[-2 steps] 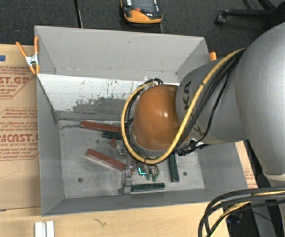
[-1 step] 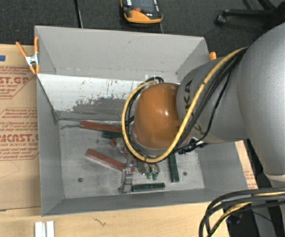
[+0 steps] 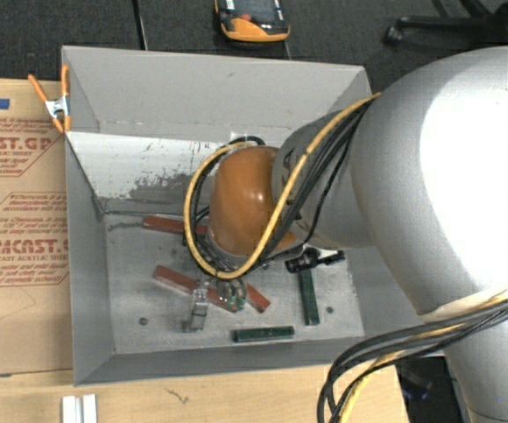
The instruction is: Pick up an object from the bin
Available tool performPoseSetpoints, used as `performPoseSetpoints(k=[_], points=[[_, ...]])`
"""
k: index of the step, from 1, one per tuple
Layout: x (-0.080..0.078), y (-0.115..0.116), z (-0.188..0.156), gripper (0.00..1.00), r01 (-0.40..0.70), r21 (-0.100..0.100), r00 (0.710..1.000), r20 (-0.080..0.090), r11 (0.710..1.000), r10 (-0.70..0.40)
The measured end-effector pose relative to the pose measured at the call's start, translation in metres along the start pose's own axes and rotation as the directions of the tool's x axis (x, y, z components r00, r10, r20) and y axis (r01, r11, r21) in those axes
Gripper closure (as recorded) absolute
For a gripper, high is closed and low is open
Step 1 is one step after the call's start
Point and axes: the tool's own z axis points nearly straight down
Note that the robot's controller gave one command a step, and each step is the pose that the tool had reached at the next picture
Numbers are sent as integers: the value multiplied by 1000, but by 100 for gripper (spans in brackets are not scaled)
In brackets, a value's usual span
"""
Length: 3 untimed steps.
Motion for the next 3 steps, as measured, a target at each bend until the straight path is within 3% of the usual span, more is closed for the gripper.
performPoseSetpoints(k=[1,2,3], points=[[-7,4,19,0,17,1,1000,0,1000,-17],[0,1,-1,0,0,1,1000,-2,1000,0],[11,16,5,0,29,2,1000,-3,1000,-29]])
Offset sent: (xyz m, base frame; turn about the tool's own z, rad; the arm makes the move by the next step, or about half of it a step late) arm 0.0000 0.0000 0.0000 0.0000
